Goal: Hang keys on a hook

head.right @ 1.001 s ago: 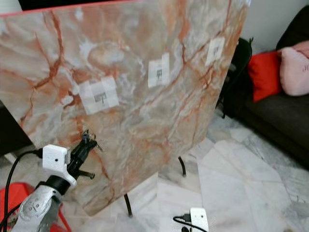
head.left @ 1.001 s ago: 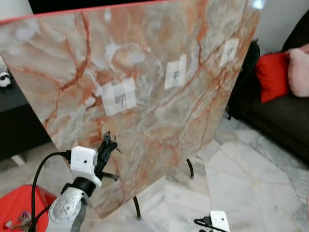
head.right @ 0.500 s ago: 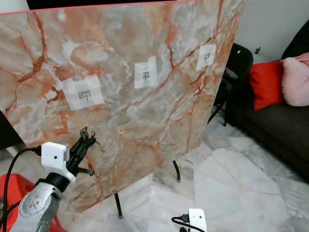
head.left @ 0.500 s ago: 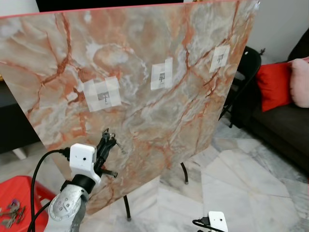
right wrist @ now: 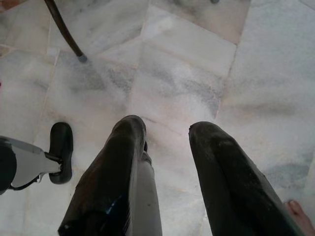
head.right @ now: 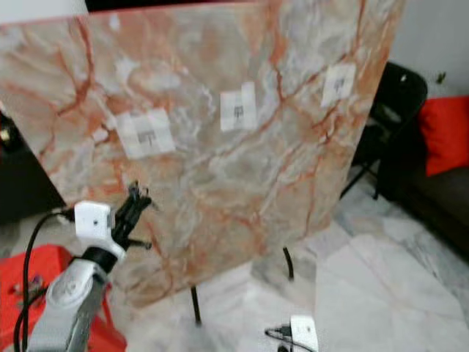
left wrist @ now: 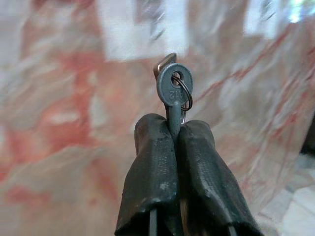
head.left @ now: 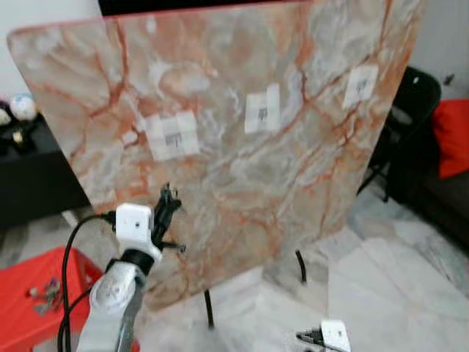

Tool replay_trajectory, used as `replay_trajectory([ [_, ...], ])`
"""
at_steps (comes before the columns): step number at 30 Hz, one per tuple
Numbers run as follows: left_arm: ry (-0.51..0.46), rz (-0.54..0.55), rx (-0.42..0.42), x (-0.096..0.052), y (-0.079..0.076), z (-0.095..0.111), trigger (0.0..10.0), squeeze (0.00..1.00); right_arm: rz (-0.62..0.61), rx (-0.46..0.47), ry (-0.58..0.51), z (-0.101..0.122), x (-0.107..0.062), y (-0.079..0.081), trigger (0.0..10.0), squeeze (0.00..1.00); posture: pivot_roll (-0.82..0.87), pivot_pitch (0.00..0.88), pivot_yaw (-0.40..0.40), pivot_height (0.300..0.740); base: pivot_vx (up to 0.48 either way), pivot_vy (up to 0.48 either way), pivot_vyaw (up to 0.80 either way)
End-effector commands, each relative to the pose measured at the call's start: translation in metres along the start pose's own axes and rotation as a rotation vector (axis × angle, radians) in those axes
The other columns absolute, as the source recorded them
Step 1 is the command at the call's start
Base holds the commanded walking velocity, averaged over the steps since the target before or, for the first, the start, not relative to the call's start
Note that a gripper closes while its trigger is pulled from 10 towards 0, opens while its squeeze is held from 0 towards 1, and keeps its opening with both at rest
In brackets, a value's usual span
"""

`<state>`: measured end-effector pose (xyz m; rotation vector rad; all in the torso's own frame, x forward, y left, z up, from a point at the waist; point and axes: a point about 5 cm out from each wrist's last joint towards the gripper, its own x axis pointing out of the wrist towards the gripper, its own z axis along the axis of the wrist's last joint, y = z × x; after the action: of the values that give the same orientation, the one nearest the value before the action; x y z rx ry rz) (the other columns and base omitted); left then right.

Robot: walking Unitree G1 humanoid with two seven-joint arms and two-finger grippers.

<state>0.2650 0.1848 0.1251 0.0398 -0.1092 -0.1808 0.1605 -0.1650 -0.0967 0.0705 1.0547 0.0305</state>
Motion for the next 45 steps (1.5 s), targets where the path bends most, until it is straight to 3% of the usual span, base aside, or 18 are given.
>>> replay_trajectory([
  [1, -0.005, 0.019, 0.019, 0.000, 0.008, 0.001, 10.0, 0.00, -0.002, 0.014, -0.019, 0.004, 0.000, 0.000, 10.0, 0.00, 0.08, 0.006, -0.065, 0.740, 0.000, 0.000, 0.00],
  [28, -0.048, -0.012, -0.012, 0.007, -0.007, 0.006, 10.0, 0.00, -0.003, 0.005, -0.015, 0.003, 0.000, 0.000, 10.0, 0.00, 0.08, 0.007, -0.067, 0.740, 0.000, 0.000, 0.00],
  [45, -0.053, -0.010, -0.009, 0.007, -0.006, 0.007, 10.0, 0.00, 0.001, 0.002, -0.012, 0.003, 0.000, 0.001, 10.0, 0.00, 0.08, 0.000, -0.064, 0.740, 0.077, 0.000, 0.00],
])
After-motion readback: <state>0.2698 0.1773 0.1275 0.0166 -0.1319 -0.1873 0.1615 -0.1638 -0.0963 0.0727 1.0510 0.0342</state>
